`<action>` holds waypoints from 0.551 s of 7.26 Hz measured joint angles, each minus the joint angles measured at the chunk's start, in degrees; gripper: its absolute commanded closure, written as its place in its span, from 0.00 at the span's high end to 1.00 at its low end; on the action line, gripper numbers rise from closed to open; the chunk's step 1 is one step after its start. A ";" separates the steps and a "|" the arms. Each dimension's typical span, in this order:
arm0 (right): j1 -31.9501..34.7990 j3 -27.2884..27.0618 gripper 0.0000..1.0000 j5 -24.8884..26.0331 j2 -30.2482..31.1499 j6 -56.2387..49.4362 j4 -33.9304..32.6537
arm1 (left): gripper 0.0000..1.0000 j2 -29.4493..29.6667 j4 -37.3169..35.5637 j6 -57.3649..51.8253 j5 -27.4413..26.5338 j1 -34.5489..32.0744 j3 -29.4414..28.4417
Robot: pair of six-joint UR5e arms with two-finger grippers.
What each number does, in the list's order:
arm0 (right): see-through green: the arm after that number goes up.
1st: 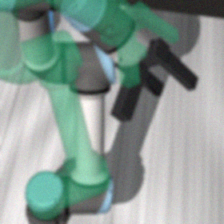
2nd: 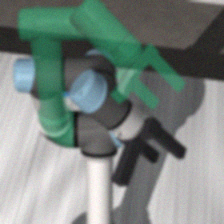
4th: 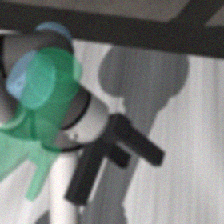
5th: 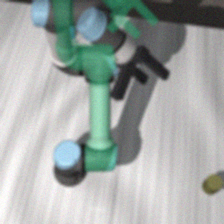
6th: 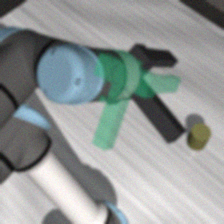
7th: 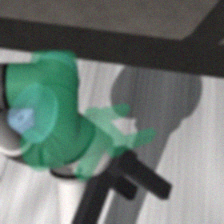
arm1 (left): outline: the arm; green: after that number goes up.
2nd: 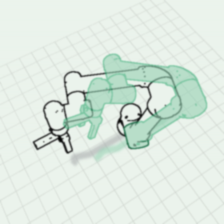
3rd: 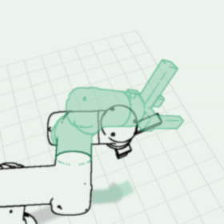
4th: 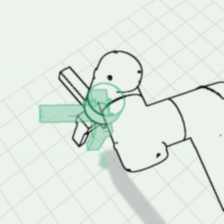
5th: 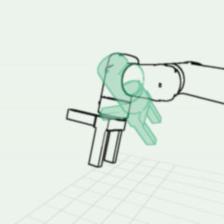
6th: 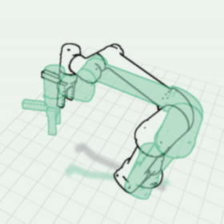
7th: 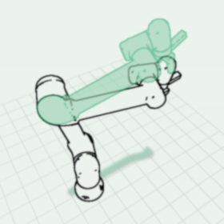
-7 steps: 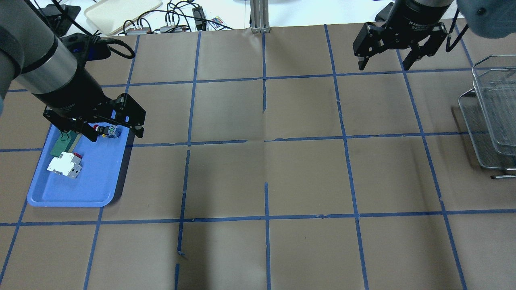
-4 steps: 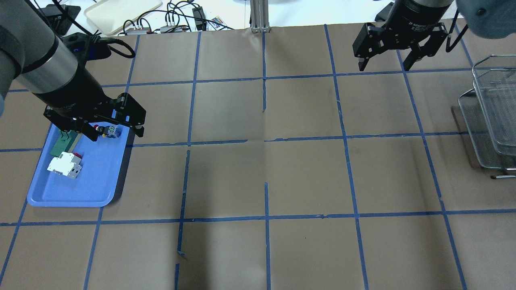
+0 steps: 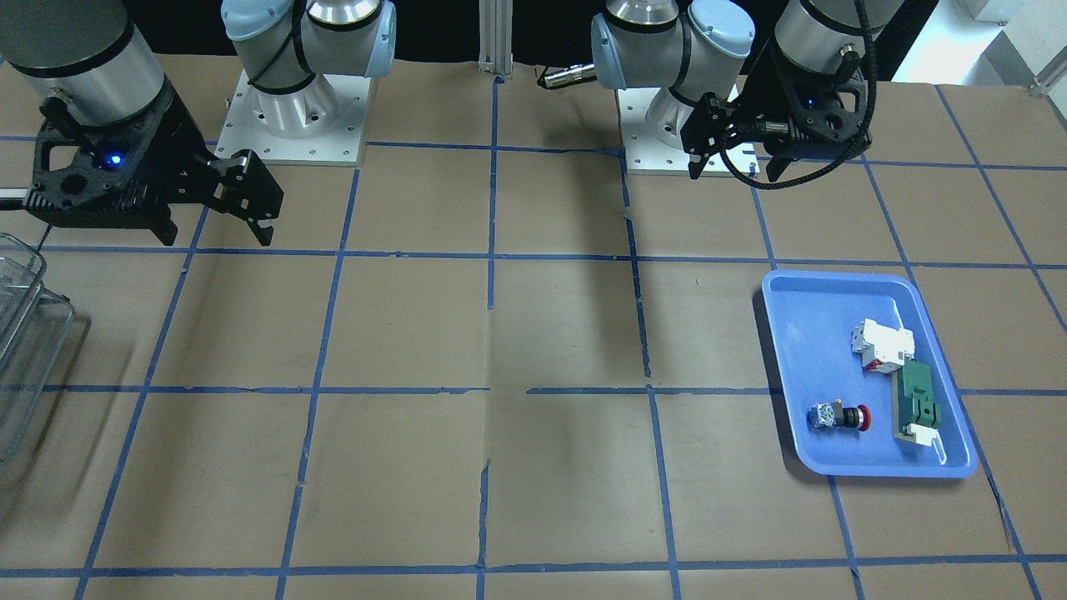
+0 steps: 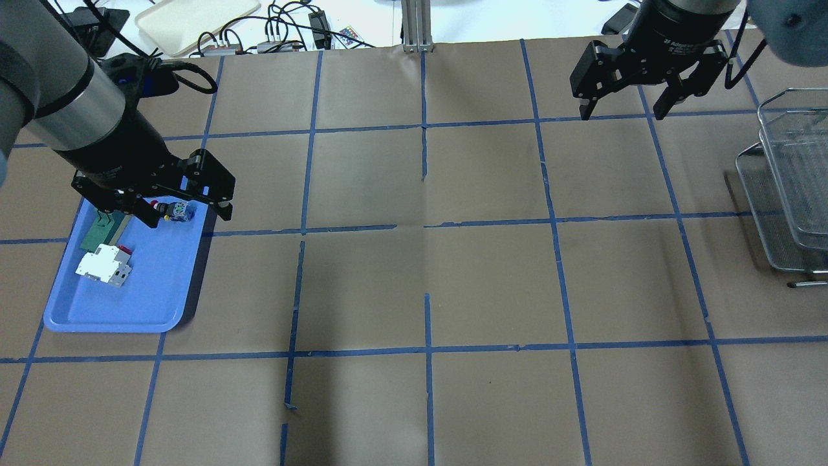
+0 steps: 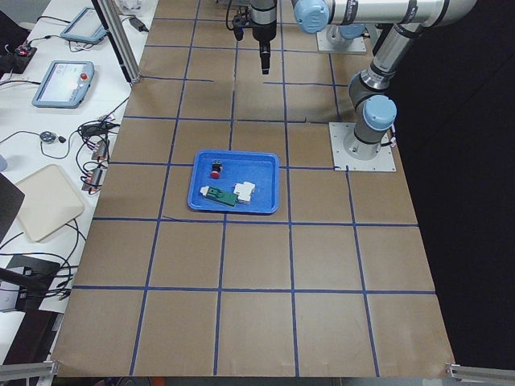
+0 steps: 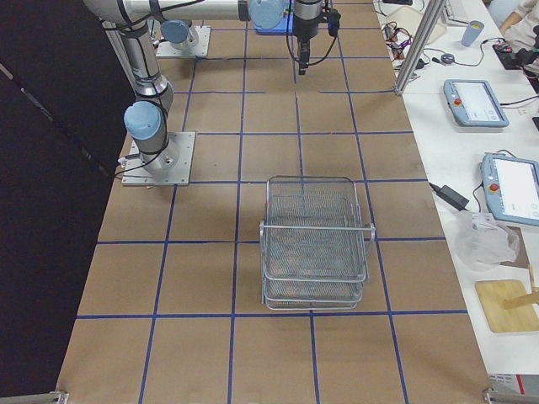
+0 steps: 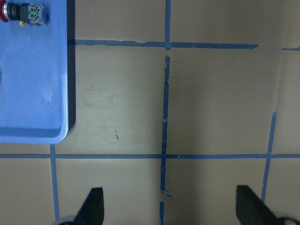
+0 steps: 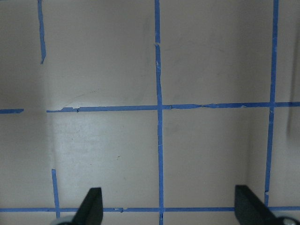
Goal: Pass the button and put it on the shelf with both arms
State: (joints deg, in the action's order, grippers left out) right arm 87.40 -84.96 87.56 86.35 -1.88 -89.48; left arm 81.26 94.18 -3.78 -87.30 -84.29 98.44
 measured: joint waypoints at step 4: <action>-0.04 -0.36 1.00 -0.19 0.31 0.10 -0.67 | 1.00 0.26 -0.23 0.01 -0.43 0.46 -0.03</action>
State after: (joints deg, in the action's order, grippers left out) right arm 87.36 -85.32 87.38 86.66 -1.78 -90.15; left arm 81.51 93.95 -3.77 -87.73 -83.83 98.41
